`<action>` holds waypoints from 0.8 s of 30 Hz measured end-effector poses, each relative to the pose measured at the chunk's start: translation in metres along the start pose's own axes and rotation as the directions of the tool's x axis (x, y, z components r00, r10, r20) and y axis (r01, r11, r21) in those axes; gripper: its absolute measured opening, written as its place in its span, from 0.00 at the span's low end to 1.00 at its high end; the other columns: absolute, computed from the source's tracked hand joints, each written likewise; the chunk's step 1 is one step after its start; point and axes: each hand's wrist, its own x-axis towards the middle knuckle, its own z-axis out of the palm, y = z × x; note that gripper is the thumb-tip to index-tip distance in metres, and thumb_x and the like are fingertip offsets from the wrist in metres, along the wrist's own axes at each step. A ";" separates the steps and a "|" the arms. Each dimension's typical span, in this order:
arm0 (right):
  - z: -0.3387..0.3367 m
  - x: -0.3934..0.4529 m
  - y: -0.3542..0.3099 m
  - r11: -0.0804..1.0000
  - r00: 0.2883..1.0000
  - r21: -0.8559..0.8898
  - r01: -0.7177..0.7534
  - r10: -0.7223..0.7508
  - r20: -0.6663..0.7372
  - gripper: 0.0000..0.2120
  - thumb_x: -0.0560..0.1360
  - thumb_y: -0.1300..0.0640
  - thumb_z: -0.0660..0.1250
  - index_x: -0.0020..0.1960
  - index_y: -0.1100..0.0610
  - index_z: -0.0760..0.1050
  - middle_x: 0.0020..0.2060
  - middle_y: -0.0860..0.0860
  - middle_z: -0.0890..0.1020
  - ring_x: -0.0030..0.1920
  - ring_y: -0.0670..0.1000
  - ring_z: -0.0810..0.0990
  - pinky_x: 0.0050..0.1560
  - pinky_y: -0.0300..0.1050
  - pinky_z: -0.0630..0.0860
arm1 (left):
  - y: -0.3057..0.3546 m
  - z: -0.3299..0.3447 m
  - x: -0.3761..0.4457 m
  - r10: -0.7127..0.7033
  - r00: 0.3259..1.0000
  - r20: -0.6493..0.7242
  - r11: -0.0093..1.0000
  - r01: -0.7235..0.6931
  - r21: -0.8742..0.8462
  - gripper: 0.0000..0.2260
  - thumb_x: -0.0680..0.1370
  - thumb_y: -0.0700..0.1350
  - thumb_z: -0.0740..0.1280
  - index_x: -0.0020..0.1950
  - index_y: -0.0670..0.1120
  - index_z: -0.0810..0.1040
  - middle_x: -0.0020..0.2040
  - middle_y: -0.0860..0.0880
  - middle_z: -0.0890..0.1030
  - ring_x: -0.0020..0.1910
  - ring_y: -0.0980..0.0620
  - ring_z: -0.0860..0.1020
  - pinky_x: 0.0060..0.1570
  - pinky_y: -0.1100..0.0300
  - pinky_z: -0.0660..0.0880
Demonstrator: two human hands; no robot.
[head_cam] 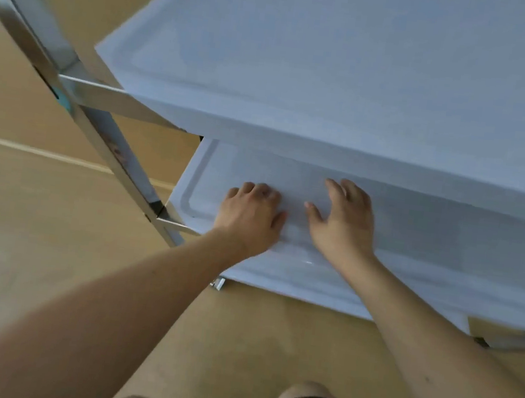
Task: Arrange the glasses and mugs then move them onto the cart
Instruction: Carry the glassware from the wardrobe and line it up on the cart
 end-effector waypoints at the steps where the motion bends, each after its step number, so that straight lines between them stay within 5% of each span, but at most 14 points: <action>1: -0.009 -0.012 -0.004 1.000 0.999 -0.006 -0.018 0.018 0.049 0.28 0.78 0.47 0.68 0.74 0.59 0.70 0.71 0.61 0.72 0.72 0.63 0.67 0.73 0.55 0.63 | 0.003 -0.007 -0.012 0.001 0.999 0.043 1.000 -0.001 0.001 0.19 0.82 0.57 0.57 0.65 0.46 0.75 0.64 0.46 0.77 0.65 0.42 0.72 0.61 0.49 0.69; 6: -0.070 -0.069 -0.035 0.992 0.946 -0.043 -0.119 0.126 0.297 0.30 0.80 0.45 0.64 0.78 0.54 0.63 0.76 0.57 0.66 0.76 0.60 0.61 0.75 0.55 0.61 | 0.014 -0.077 -0.074 -0.005 0.967 0.253 0.996 0.027 -0.082 0.22 0.84 0.57 0.57 0.72 0.46 0.72 0.69 0.44 0.74 0.70 0.43 0.70 0.64 0.47 0.70; 12: -0.186 -0.117 -0.107 0.987 0.887 -0.020 -0.159 0.152 0.435 0.31 0.81 0.44 0.63 0.79 0.52 0.60 0.77 0.56 0.62 0.77 0.60 0.59 0.74 0.56 0.61 | 0.029 -0.204 -0.137 -0.005 0.956 0.295 0.985 0.055 -0.163 0.22 0.84 0.56 0.57 0.74 0.47 0.70 0.70 0.46 0.74 0.69 0.44 0.70 0.64 0.46 0.72; 16: -0.283 -0.136 -0.148 0.979 0.916 0.047 -0.198 0.168 0.364 0.31 0.80 0.45 0.64 0.79 0.53 0.61 0.77 0.57 0.62 0.76 0.60 0.59 0.74 0.55 0.60 | 0.050 -0.305 -0.164 0.019 0.962 0.273 0.978 0.038 -0.204 0.23 0.84 0.56 0.59 0.76 0.47 0.69 0.71 0.45 0.73 0.70 0.44 0.71 0.65 0.46 0.72; 24: -0.476 -0.151 -0.162 0.963 0.966 0.078 -0.260 0.257 0.037 0.32 0.80 0.44 0.63 0.80 0.52 0.59 0.78 0.56 0.61 0.77 0.59 0.57 0.75 0.54 0.59 | 0.153 -0.467 -0.149 0.250 0.968 0.032 0.956 -0.242 -0.169 0.23 0.83 0.56 0.61 0.75 0.47 0.70 0.72 0.44 0.73 0.70 0.43 0.71 0.67 0.48 0.70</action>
